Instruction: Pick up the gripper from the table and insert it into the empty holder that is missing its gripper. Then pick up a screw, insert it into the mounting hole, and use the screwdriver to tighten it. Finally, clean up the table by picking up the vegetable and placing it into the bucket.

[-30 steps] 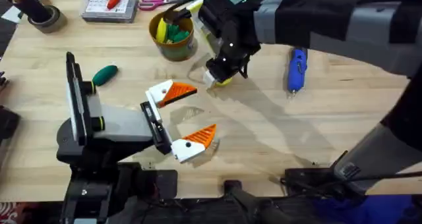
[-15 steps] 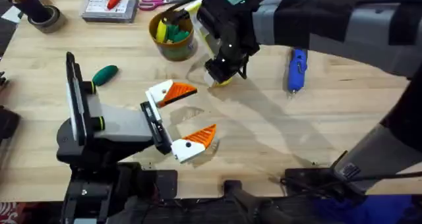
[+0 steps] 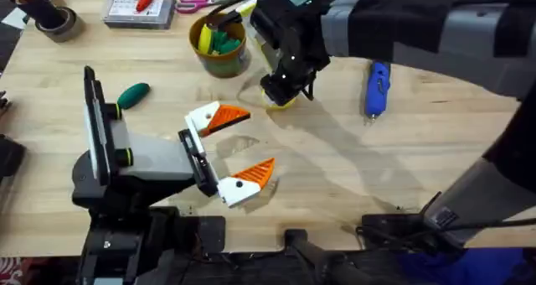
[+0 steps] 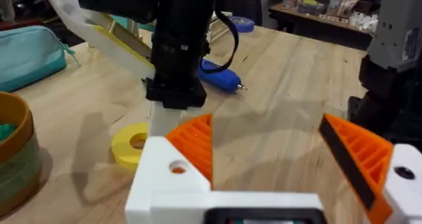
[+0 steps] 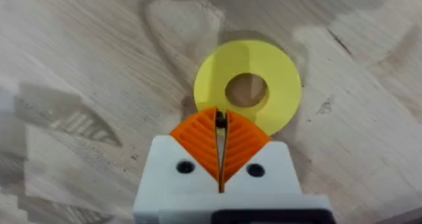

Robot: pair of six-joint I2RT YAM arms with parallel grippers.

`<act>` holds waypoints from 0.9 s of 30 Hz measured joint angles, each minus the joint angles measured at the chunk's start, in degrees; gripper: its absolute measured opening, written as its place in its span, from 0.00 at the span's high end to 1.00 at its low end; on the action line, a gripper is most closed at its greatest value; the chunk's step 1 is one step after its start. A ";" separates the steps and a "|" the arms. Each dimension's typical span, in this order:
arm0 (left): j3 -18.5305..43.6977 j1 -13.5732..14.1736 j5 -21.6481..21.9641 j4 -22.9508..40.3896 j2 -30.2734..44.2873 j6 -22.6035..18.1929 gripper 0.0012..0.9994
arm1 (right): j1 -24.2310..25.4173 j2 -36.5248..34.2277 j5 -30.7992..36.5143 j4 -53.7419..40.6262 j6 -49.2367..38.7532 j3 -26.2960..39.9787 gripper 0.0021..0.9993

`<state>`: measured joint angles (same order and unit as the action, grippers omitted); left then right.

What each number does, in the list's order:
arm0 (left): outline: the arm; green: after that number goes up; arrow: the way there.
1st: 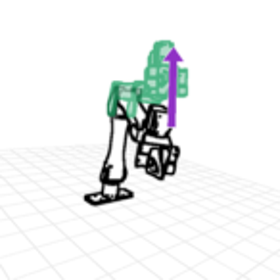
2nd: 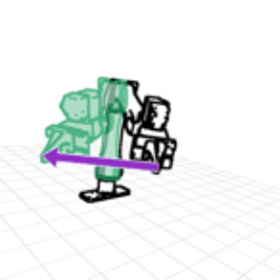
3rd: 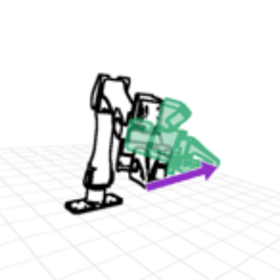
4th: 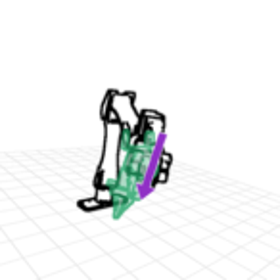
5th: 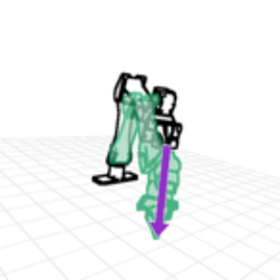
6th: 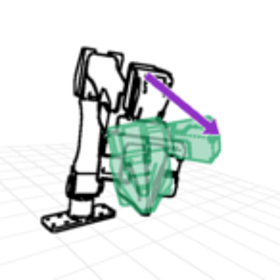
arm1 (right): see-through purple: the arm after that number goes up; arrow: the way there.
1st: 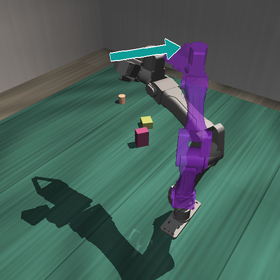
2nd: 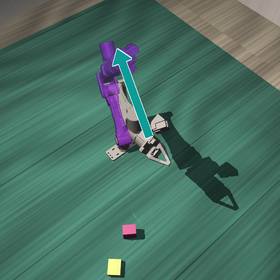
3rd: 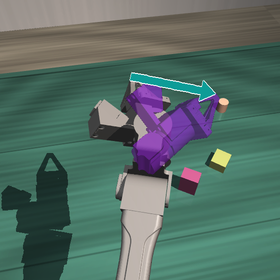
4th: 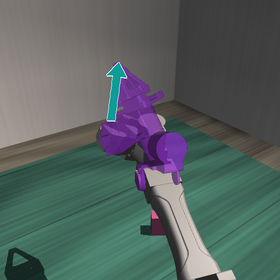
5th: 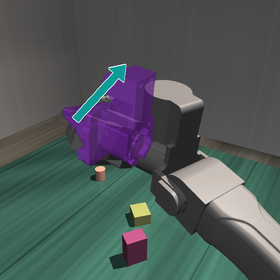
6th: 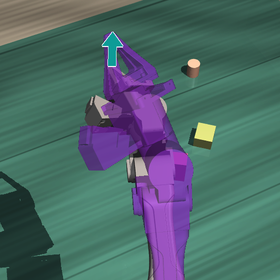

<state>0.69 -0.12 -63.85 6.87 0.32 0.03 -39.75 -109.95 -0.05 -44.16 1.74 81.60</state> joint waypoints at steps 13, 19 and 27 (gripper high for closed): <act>0.00 0.00 0.01 0.00 0.00 0.00 0.01 | 0.00 0.00 0.00 0.35 0.00 0.00 1.00; 0.00 0.00 0.02 -0.02 0.00 0.00 0.01 | 0.04 1.01 0.02 -1.66 0.00 0.90 1.00; 0.00 0.00 0.02 0.00 0.00 0.00 0.01 | 1.04 8.61 0.02 -9.72 -0.04 8.52 1.00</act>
<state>0.69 -0.12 -63.83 6.87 0.32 0.03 -38.71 -101.34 -0.03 -53.88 1.69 90.12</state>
